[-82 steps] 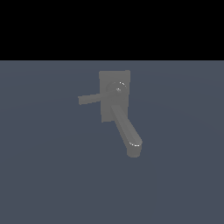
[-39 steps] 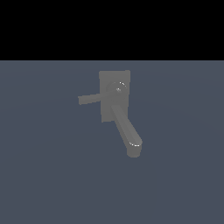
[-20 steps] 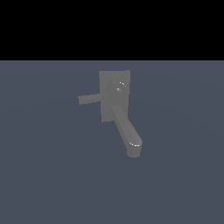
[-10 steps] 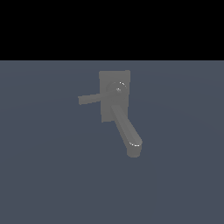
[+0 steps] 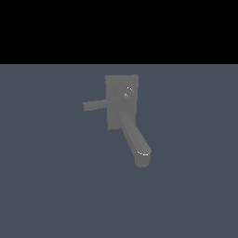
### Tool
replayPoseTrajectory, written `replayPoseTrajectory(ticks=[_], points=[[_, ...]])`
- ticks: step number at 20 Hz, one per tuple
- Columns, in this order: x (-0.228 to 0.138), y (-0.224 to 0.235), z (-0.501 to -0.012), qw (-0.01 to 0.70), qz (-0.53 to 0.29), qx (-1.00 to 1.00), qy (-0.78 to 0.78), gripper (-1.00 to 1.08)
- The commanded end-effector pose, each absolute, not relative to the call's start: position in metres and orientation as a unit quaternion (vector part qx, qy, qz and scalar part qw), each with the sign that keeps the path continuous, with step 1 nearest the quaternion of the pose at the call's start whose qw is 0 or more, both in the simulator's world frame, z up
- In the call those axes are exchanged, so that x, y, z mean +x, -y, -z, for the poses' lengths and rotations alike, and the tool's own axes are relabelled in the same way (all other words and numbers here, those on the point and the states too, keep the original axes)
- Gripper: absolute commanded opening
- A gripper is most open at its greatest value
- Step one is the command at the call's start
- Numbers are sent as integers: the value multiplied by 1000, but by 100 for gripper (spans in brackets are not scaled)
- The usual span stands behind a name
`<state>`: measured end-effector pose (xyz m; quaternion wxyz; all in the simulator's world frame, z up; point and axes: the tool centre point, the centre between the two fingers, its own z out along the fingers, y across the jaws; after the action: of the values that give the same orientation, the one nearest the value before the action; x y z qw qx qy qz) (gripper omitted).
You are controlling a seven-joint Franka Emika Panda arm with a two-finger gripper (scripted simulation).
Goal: Turn on the faucet by rotating a designated handle.
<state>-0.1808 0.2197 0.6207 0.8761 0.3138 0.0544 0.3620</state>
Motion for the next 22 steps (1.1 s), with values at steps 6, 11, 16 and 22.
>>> replayPoseTrajectory(ticks=[6, 11, 16, 22], points=[[-137, -269, -554, 899, -357, 194, -163, -100], [-106, -289, -495, 898, -343, 125, -245, -100], [-78, -297, -425, 885, -320, 65, -332, -100], [-49, -287, -333, 853, -284, 7, -438, -100]])
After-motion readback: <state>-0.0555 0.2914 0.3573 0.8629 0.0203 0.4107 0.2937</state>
